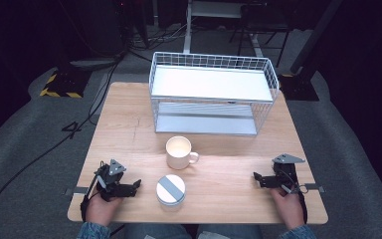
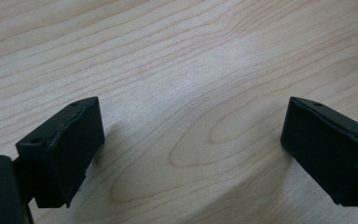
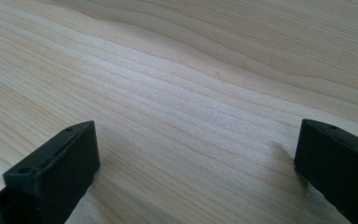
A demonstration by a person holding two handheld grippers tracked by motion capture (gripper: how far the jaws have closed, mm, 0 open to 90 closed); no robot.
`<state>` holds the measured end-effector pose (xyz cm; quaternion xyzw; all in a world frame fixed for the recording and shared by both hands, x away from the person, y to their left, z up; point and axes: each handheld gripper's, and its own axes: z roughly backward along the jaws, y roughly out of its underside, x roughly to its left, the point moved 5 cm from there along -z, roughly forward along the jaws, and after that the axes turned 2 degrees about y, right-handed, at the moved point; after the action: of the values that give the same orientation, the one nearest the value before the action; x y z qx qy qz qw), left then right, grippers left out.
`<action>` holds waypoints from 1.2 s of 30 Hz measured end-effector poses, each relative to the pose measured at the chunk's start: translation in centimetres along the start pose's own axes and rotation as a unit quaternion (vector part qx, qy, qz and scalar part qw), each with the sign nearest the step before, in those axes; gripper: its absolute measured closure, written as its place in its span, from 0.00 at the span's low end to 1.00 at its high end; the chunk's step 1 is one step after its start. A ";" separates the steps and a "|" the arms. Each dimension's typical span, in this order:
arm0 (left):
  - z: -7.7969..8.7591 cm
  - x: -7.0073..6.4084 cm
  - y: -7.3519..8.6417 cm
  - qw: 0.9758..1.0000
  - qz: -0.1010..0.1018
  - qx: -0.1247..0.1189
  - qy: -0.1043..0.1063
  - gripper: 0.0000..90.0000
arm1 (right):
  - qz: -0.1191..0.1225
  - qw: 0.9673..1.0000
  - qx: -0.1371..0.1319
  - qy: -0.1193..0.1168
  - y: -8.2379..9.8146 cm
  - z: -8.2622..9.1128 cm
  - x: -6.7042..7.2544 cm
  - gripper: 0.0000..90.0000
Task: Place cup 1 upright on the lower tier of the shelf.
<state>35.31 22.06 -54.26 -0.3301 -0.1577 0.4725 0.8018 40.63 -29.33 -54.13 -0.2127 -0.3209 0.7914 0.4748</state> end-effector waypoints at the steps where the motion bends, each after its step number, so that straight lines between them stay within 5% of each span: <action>1: 0.0 0.0 0.0 1.000 0.000 0.000 0.000 0.07 | 0.000 1.000 0.000 0.000 0.0 0.0 0.0 0.00; 14: 0.2 0.2 0.2 1.000 -0.015 0.004 0.008 0.06 | 0.002 1.000 0.000 -0.002 0.0 0.0 0.1 0.00; 24: -0.1 0.1 0.0 1.000 -0.002 0.007 0.002 0.02 | 0.001 1.000 0.000 -0.002 0.0 0.0 0.1 0.00; 36: 0.9 -0.5 -0.7 1.000 0.004 -0.003 0.022 0.05 | 0.002 1.000 -0.001 -0.002 0.0 0.0 0.1 0.00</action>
<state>34.98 21.74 -53.09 -0.3434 -0.1398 0.4676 0.8024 40.63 -29.26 -54.14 -0.2119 -0.3220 0.7928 0.4722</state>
